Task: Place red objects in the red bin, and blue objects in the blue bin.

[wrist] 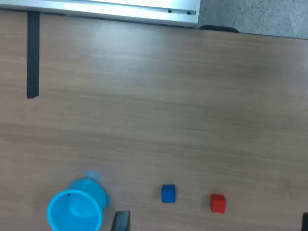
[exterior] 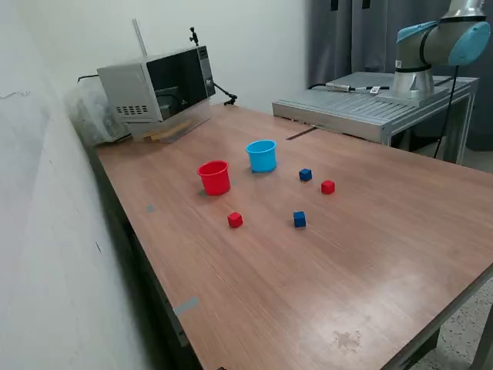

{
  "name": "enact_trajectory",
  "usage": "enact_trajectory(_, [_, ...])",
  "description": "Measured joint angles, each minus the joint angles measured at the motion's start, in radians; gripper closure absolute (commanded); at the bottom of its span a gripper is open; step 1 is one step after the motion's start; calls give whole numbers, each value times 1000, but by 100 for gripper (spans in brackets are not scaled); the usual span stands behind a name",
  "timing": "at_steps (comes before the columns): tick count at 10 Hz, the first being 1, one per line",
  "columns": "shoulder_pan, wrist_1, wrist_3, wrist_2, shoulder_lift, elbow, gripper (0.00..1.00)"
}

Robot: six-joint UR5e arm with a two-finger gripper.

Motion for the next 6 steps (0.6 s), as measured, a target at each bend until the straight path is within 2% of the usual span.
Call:
enact_trajectory(4, [6,-8,22,7,1,1,0])
enact_trajectory(6, [21,-66,73,6,14,4,0])
